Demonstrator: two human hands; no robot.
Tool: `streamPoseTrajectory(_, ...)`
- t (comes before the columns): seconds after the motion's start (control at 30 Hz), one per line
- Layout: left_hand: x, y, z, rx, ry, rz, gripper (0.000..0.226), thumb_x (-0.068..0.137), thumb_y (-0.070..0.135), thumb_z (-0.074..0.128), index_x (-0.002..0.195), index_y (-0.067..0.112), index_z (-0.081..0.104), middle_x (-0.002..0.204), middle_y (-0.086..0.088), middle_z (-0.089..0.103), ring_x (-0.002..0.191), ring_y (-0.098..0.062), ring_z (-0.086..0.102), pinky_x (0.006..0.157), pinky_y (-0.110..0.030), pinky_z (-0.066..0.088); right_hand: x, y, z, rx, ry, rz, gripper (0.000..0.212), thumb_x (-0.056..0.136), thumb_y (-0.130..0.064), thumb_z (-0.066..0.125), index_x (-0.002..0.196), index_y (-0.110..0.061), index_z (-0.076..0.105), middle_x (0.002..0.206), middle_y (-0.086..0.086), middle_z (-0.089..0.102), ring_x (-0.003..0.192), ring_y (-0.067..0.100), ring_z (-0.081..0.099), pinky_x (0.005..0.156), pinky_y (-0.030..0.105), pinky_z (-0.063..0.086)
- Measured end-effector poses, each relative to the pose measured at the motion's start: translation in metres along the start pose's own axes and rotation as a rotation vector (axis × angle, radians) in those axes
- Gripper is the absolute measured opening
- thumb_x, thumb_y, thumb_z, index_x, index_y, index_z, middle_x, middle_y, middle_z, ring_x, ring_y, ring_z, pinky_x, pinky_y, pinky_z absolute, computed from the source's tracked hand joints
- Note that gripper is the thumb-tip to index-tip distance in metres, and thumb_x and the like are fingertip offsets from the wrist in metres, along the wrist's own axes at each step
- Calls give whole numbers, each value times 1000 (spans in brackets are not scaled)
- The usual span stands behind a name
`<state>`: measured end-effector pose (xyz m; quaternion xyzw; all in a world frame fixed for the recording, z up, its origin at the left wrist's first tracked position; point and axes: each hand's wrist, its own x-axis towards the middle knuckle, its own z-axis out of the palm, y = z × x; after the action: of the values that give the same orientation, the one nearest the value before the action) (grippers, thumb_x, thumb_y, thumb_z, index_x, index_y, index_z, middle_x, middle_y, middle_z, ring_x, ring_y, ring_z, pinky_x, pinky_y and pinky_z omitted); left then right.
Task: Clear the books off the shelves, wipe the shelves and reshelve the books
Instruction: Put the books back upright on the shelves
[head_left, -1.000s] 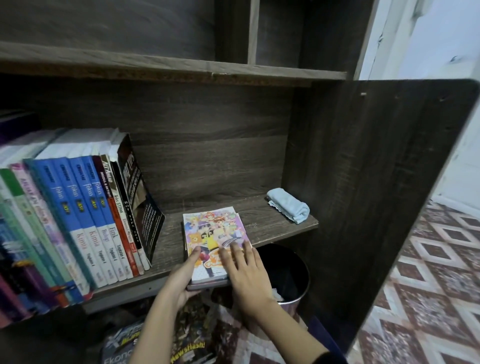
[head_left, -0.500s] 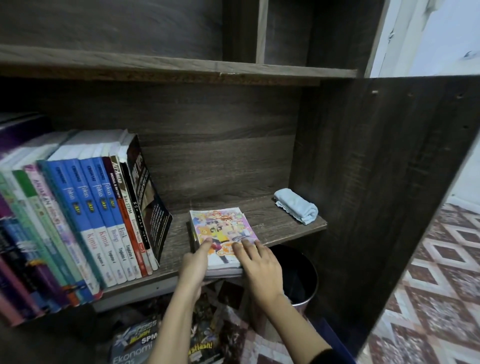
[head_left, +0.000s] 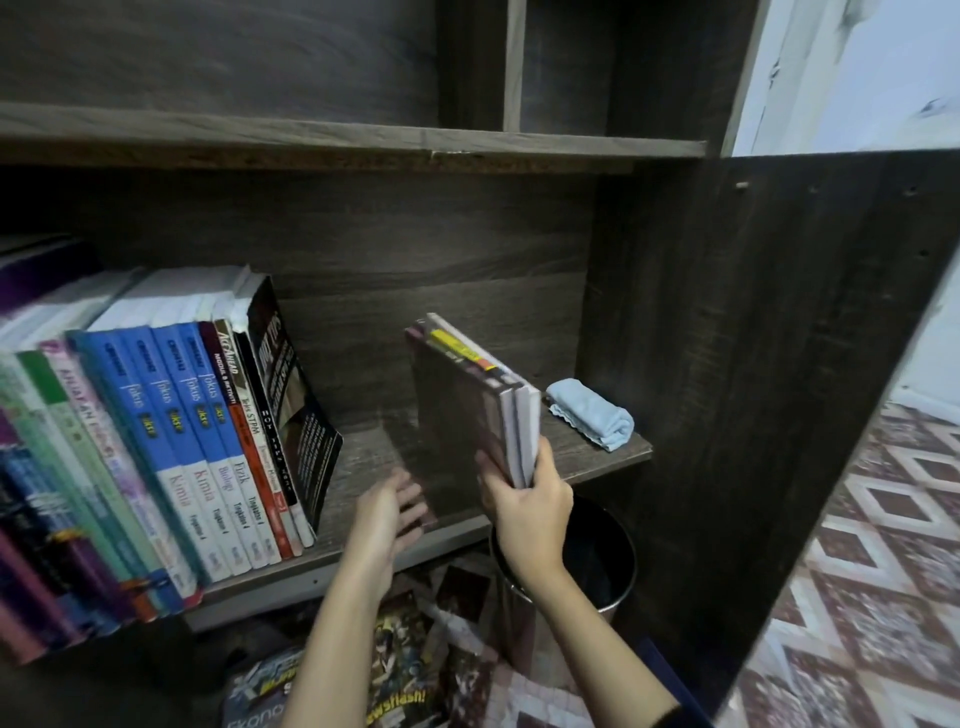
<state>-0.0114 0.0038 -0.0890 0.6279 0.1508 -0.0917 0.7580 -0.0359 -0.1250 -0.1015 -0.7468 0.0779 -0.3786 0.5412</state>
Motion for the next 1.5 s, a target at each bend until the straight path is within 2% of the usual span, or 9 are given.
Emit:
streamPoseTrajectory(0.13,-2,-11,12,-23,-98,-73,43,103,25,32,143,9,35,143,-15,44,129,-32,44,92,-38,38,3,-4,8,288,101,375,21,75,-21,80,84,-22,61,77,-4,69,72,17,67,78,46,55)
streamPoseTrajectory(0.4,-2,-19,31,-27,-136,-47,37,102,12,33,137,5,42,142,-11,46,128,-31,45,101,-39,34,5,31,29,624,393,952,39,70,-8,81,103,-10,62,99,16,68,88,34,67,85,52,54)
streamPoseTrajectory(0.6,-5,-21,38,8,-126,-55,33,100,6,34,130,6,48,113,-6,56,109,-26,53,105,-39,33,4,46,37,639,397,1052,56,70,-17,82,117,-6,53,110,20,62,96,39,64,85,54,53)
streamPoseTrajectory(0.8,-3,-25,37,77,-122,-72,38,99,13,43,137,11,44,117,-5,57,110,-23,54,99,-38,38,1,55,31,528,244,1178,79,62,-33,88,121,-3,44,122,24,56,102,38,61,90,51,52)
streamPoseTrajectory(0.93,-3,-28,40,110,-117,-74,51,96,21,53,145,20,35,128,-10,57,117,-29,53,87,-38,45,13,46,4,232,222,1067,118,65,-48,83,150,-12,9,151,21,21,133,39,34,106,47,33)
streamPoseTrajectory(1.13,-1,-33,44,183,-102,-24,61,92,29,59,146,17,32,134,-11,52,115,-26,51,83,-38,48,28,44,-26,-644,-119,411,100,84,-65,53,152,-13,1,160,6,11,147,27,3,116,48,8)
streamPoseTrajectory(1.23,1,-37,45,188,-80,-4,60,90,31,63,142,12,39,133,-11,53,116,-26,53,78,-36,49,30,44,-25,-806,-253,345,92,86,-62,52,151,-12,10,157,8,22,145,27,14,116,44,12)
streamPoseTrajectory(1.37,5,-43,46,267,-16,87,47,82,31,72,122,10,61,107,-10,67,97,-23,63,60,-29,54,30,34,-26,-864,-236,297,81,84,-60,57,145,-16,25,142,13,39,129,30,37,106,38,29)
streamPoseTrajectory(1.5,14,-47,43,259,-22,71,27,82,14,72,108,11,64,96,-11,69,88,-25,65,64,-31,53,28,23,-23,-907,-254,310,83,77,-59,67,139,-20,28,134,14,39,123,32,38,103,37,31)
